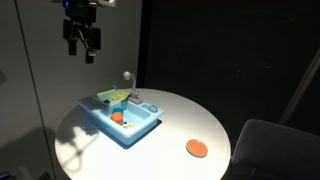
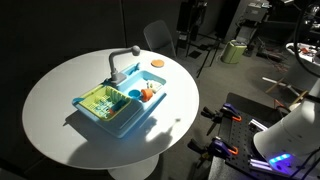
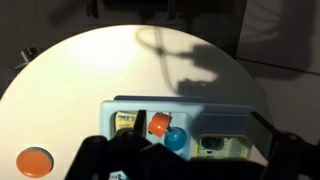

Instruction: Move the toy brush to the right slot on the toy sink

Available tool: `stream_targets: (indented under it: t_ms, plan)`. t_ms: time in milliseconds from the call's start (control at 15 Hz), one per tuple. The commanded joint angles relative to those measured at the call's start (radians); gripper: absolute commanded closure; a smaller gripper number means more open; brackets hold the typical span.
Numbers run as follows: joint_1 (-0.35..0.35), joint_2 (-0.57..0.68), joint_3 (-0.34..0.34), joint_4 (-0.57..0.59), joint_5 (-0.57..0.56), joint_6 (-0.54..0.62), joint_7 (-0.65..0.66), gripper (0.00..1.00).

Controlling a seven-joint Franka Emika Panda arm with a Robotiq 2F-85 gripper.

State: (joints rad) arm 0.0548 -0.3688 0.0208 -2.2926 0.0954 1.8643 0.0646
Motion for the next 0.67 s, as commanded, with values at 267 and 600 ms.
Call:
stream_targets:
  t_ms: [267, 600]
  plan:
    - [-0.032, 0.072, 0.011, 0.035, -0.145, 0.013, -0.006, 0.0]
    - [-0.033, 0.075, 0.007, 0.015, -0.187, 0.141, 0.009, 0.0]
